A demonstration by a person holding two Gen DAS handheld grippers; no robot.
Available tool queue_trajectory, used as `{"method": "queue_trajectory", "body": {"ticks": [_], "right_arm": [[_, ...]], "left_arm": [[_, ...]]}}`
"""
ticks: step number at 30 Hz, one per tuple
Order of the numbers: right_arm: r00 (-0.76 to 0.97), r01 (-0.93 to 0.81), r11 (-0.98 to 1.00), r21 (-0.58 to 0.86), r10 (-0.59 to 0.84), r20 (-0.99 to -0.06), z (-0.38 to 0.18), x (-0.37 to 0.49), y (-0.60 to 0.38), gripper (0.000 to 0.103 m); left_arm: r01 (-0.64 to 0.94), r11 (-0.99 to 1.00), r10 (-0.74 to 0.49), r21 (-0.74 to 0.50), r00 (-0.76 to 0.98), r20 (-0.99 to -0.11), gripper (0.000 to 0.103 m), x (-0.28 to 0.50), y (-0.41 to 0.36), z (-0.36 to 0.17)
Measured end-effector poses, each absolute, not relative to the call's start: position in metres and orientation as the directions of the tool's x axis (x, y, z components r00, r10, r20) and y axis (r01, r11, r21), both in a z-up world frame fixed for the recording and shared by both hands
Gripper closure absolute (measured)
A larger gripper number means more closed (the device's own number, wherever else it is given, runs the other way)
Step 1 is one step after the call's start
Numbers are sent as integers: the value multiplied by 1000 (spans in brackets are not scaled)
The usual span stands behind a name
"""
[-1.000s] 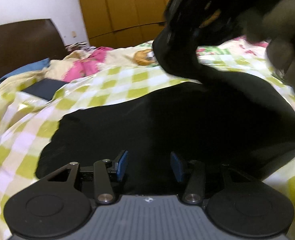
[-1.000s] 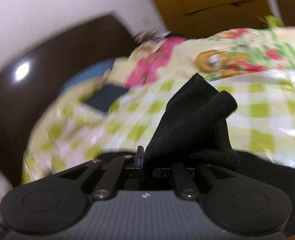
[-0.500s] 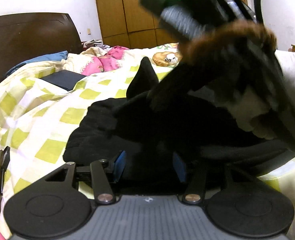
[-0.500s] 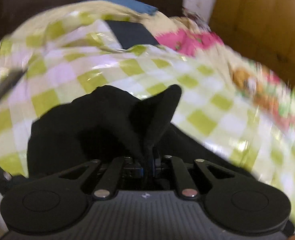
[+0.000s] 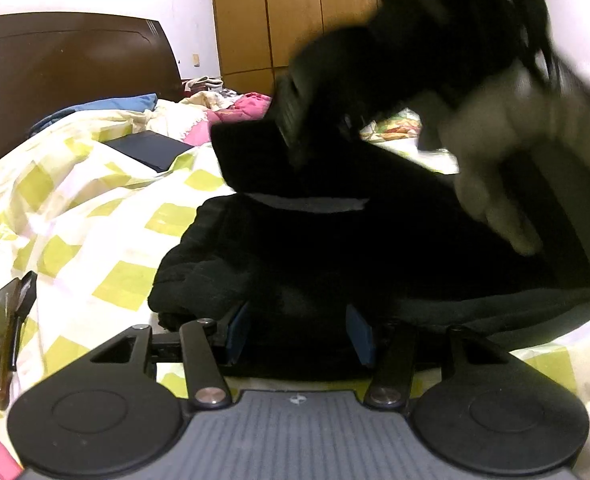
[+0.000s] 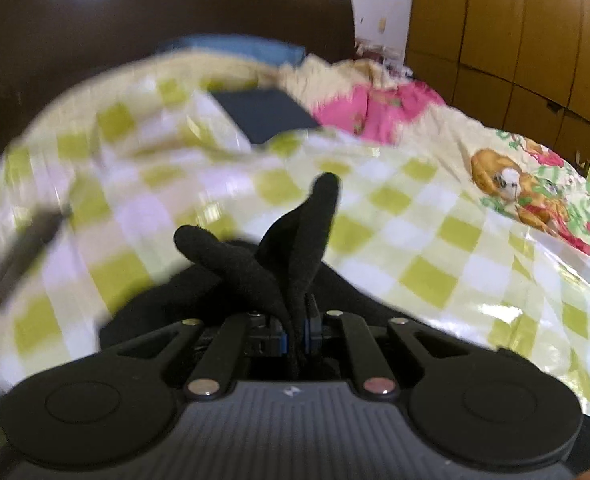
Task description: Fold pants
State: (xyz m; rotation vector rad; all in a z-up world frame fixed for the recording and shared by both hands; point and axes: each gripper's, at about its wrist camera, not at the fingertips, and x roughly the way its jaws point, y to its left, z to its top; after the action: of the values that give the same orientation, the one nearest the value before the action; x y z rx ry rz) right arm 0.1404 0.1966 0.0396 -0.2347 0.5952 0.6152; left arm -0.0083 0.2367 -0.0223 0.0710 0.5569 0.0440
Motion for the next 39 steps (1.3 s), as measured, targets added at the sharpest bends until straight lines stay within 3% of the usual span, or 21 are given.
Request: {"method": "queue_trajectory", "body": {"ticks": [4,9,11,13,21,26,33,39], "right_arm": [[660,-640,761,-106,474,-583,40,136,220,94],[564,-704,700,-120,448,-694,-2,134,243,88],[530,-727,681,-80,485,-695,-10,130,244,74],[502,-741,670,-39,515,-695,-12,128,245,66],[394,-812,576,92,658,-642,9,118,250,67],[421,-791,599,123,680,-601,30,117,232,67],[556,-657,752,65,540,-632,33,136,162,66],[555,-555,827,89,448,-701,7,144,101,63]], "left_arm": [[-28,996,67,80,841,-537,36,-10,236,-25],[-28,996,71,88,838,-540,36,-20,235,-24],[-27,995,77,99,833,-548,36,-23,237,-24],[-28,994,83,106,827,-556,36,-25,237,-24],[-36,991,102,128,818,-566,36,-25,233,-19],[-34,986,119,162,828,-549,36,-30,230,-10],[-55,982,142,181,845,-515,36,-6,235,6],[-60,980,153,191,840,-520,36,29,228,7]]}}
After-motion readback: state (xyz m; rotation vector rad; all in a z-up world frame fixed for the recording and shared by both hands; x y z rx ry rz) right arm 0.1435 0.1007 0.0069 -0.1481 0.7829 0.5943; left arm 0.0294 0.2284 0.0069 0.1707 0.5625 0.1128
